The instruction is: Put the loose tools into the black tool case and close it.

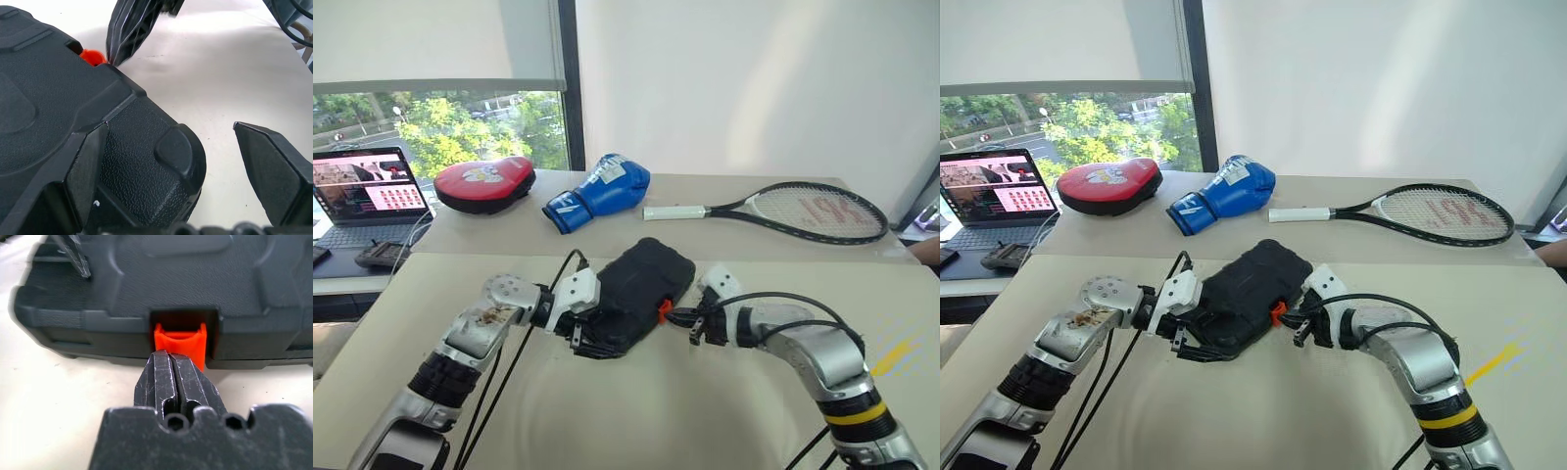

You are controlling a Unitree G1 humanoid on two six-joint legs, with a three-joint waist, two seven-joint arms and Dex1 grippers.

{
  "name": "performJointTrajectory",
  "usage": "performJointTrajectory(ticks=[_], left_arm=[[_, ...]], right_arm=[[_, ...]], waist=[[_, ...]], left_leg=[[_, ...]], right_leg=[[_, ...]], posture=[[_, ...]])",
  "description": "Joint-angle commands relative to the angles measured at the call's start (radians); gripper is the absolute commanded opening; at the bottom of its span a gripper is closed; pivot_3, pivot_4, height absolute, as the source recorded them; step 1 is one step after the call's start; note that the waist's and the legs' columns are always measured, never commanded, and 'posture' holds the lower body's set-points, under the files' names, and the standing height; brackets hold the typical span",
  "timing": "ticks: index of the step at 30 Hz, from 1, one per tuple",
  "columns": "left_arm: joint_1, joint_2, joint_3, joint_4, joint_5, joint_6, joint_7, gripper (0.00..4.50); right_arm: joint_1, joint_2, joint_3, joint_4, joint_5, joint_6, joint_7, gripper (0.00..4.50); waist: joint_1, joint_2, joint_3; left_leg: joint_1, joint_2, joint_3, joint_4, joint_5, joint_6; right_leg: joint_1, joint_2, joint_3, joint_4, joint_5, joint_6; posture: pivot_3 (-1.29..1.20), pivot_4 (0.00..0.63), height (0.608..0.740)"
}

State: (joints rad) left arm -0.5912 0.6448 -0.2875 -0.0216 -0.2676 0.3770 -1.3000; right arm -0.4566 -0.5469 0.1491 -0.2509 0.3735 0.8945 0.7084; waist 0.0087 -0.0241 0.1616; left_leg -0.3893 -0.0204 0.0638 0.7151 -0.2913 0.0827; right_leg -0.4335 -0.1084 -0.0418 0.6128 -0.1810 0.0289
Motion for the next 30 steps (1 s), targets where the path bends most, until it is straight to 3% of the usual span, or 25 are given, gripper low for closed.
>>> performJointTrajectory(ticks=[1,7,11,16,20,25,30], left_arm=[[0.009,0.003,-0.026,0.008,0.022,0.028,0.002,4.41],[0.038,0.001,0.016,-0.025,-0.012,0.043,0.032,4.41],[0.103,-0.072,0.168,-0.105,-0.086,0.072,0.210,4.41],[0.243,-0.048,0.365,-0.268,-0.288,0.230,0.265,4.50],[0.483,-0.023,0.531,-0.442,-0.362,0.278,0.346,4.50],[0.679,0.014,0.646,-0.522,-0.413,0.291,0.359,4.50],[0.864,0.046,0.735,-0.524,-0.371,0.206,0.328,4.50]], right_arm=[[-0.019,0.022,0.035,0.040,-0.037,-0.053,-0.014,0.02],[0.060,0.030,-0.022,-0.037,-0.019,-0.163,-0.002,0.02],[0.185,0.022,-0.146,-0.226,-0.002,-0.264,-0.039,0.02],[0.413,-0.003,-0.370,-0.458,0.115,-0.268,-0.033,1.30],[0.625,-0.060,-0.619,-0.556,0.199,-0.281,0.037,2.78],[0.818,-0.114,-0.820,-0.580,0.255,-0.300,0.132,4.46],[1.013,-0.127,-0.970,-0.603,0.274,-0.335,0.227,4.49]], waist=[[-0.007,0.000,0.000],[-0.008,0.000,0.000],[-0.004,0.001,0.000],[0.001,0.000,0.001],[0.000,0.002,0.001],[0.009,0.002,0.001],[0.010,0.003,0.001]], left_leg=[[0.000,0.000,0.000,0.000,0.000,0.000],[-0.001,0.000,0.000,-0.001,0.000,-0.001],[-0.003,0.000,0.000,-0.001,0.001,-0.002],[-0.006,0.001,-0.001,-0.001,0.003,-0.005],[-0.005,0.001,-0.001,-0.003,0.003,-0.007],[0.000,0.001,-0.002,-0.002,-0.004,0.000],[0.006,0.003,-0.002,-0.004,-0.007,-0.005]], right_leg=[[0.000,0.000,0.000,0.000,0.000,0.000],[-0.001,0.000,0.000,0.000,0.000,0.000],[-0.004,0.000,0.000,0.000,0.000,0.000],[-0.005,0.000,0.000,-0.001,0.000,0.001],[-0.005,-0.003,0.001,-0.002,-0.001,0.003],[0.001,-0.005,0.001,-0.003,-0.002,0.002],[0.006,-0.004,0.001,-0.003,-0.007,-0.002]], posture=[[0.00,0.150,0.740],[0.00,0.150,0.740],[0.00,0.150,0.740],[0.00,0.150,0.740],[0.00,0.150,0.740],[0.00,0.150,0.740],[0.00,0.150,0.740]])
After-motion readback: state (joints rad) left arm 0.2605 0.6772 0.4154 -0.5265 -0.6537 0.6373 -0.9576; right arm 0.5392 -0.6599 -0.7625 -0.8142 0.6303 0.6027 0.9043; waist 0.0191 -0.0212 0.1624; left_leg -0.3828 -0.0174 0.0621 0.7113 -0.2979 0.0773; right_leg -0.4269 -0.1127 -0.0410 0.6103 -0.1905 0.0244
